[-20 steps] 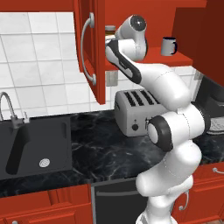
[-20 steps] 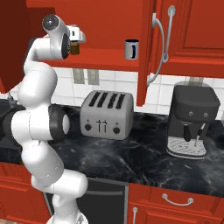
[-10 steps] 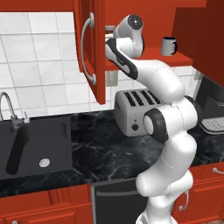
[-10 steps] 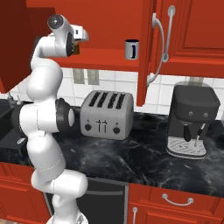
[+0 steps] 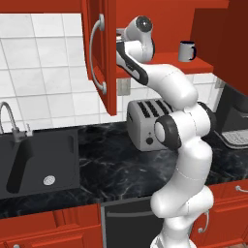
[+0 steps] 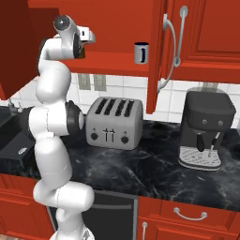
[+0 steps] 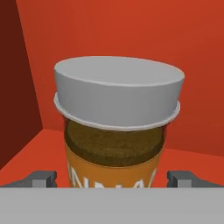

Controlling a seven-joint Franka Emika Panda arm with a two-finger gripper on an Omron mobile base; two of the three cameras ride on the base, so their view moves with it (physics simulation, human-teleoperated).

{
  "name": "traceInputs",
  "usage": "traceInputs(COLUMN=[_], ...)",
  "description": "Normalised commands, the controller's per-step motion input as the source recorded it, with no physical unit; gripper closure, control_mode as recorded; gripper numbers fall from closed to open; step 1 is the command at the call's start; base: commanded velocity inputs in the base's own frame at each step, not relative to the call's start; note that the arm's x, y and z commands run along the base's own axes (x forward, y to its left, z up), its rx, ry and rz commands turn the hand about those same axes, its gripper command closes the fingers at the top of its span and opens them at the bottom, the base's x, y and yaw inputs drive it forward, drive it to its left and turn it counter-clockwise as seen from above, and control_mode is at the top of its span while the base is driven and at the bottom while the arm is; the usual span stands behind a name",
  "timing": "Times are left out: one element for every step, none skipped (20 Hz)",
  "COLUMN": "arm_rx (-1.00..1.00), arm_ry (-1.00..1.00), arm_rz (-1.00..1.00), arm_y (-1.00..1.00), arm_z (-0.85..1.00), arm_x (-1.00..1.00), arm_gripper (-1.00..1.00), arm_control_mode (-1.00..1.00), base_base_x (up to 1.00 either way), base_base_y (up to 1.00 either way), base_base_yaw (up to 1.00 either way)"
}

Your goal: Take the cinnamon bottle from the cabinet and place it on the dining table, next to the plate with the cupcake. Then take the chocolate from the dining counter and place it on the cupcake plate.

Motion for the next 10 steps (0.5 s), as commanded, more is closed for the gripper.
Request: traceInputs(arm_rx=[0.0, 0.0, 0.0, 0.0, 0.0, 0.0, 0.0, 0.0, 0.0, 0.0], arm_ry=[0.0, 0.0, 0.0, 0.0, 0.0, 0.0, 0.0, 0.0, 0.0, 0.0], arm_rz=[0.0, 0.0, 0.0, 0.0, 0.0, 0.0, 0.0, 0.0, 0.0, 0.0], arm_y=[0.03, 0.03, 0.04, 0.04, 0.04, 0.03, 0.0, 0.0, 0.0, 0.0], arm_z=[0.0, 0.0, 0.0, 0.0, 0.0, 0.0, 0.0, 0.0, 0.0, 0.0], arm_x=[0.19, 0.21, 0.21, 0.18, 0.19, 0.17, 0.16, 0.14, 0.14, 0.14], arm_gripper=[-1.0, -1.0, -1.0, -1.0, -1.0, -1.0, -1.0, -1.0, -1.0, -1.0], arm_control_mode=[-1.0, -1.0, -1.0, -1.0, -1.0, -1.0, -1.0, -1.0, -1.0, -1.0], base_base_x=[0.0, 0.0, 0.0, 0.0, 0.0, 0.0, 0.0, 0.0, 0.0, 0.0], base_base_y=[0.0, 0.0, 0.0, 0.0, 0.0, 0.0, 0.0, 0.0, 0.0, 0.0], base_base_yaw=[0.0, 0.0, 0.0, 0.0, 0.0, 0.0, 0.0, 0.0, 0.0, 0.0])
